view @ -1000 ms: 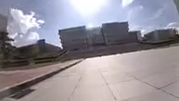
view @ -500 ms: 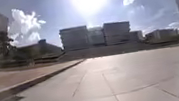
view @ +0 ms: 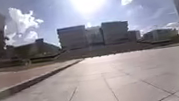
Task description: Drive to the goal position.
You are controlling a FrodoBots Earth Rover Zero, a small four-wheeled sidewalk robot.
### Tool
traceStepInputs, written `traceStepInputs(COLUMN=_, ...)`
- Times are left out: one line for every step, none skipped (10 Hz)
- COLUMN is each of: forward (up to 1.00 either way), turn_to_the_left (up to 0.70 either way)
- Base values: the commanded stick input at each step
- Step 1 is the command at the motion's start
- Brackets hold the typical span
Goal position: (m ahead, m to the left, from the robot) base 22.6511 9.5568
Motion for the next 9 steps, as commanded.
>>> traceStepInputs(forward=1.0, turn_to_the_left=0.01)
traceStepInputs(forward=1.0, turn_to_the_left=0.01)
traceStepInputs(forward=1.0, turn_to_the_left=0.01)
traceStepInputs(forward=1.0, turn_to_the_left=0.01)
traceStepInputs(forward=1.0, turn_to_the_left=0.01)
traceStepInputs(forward=1.0, turn_to_the_left=0.01)
traceStepInputs(forward=1.0, turn_to_the_left=0.01)
traceStepInputs(forward=1.0, turn_to_the_left=0.01)
traceStepInputs(forward=1.0, turn_to_the_left=0.01)
